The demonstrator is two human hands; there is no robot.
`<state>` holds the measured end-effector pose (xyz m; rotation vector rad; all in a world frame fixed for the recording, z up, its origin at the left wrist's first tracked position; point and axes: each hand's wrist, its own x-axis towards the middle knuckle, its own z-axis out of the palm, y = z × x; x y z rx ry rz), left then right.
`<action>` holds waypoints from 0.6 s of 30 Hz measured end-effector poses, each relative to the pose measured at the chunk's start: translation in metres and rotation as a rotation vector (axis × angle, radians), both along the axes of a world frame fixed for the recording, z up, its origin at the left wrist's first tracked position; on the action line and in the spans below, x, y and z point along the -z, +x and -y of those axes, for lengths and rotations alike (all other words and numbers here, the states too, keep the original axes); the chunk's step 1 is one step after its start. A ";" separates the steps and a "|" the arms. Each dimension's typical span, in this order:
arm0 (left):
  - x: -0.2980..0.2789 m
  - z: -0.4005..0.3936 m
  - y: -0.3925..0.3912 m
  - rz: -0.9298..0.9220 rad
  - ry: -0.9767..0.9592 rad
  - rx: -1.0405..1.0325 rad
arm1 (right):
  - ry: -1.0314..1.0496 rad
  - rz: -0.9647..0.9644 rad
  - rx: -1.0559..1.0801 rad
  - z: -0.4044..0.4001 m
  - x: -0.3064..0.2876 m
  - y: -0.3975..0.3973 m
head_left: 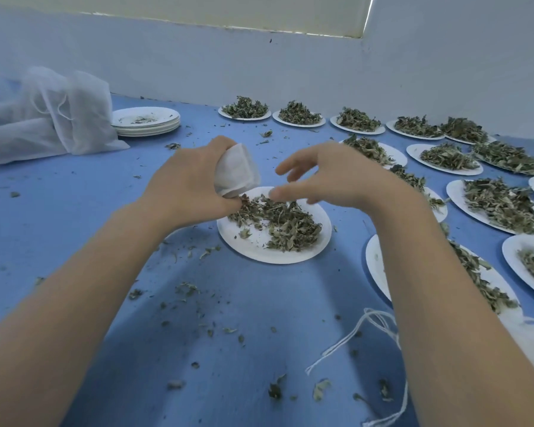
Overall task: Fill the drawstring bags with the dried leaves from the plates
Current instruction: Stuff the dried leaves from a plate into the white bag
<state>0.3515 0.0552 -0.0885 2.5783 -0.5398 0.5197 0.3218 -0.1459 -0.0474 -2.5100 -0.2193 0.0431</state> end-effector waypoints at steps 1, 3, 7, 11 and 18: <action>0.001 0.000 0.000 -0.014 0.005 -0.004 | -0.099 -0.094 -0.001 -0.001 0.001 0.001; 0.002 0.001 0.000 -0.023 0.018 0.003 | -0.301 -0.205 -0.007 -0.004 0.005 0.002; 0.002 0.003 -0.001 -0.032 0.029 0.010 | -0.412 -0.207 -0.004 -0.008 0.017 0.005; 0.003 0.003 -0.001 -0.042 0.034 0.020 | -0.345 -0.051 -0.020 -0.008 0.024 0.009; 0.006 0.003 0.000 -0.064 0.063 0.025 | -0.165 0.059 -0.021 -0.001 0.016 0.008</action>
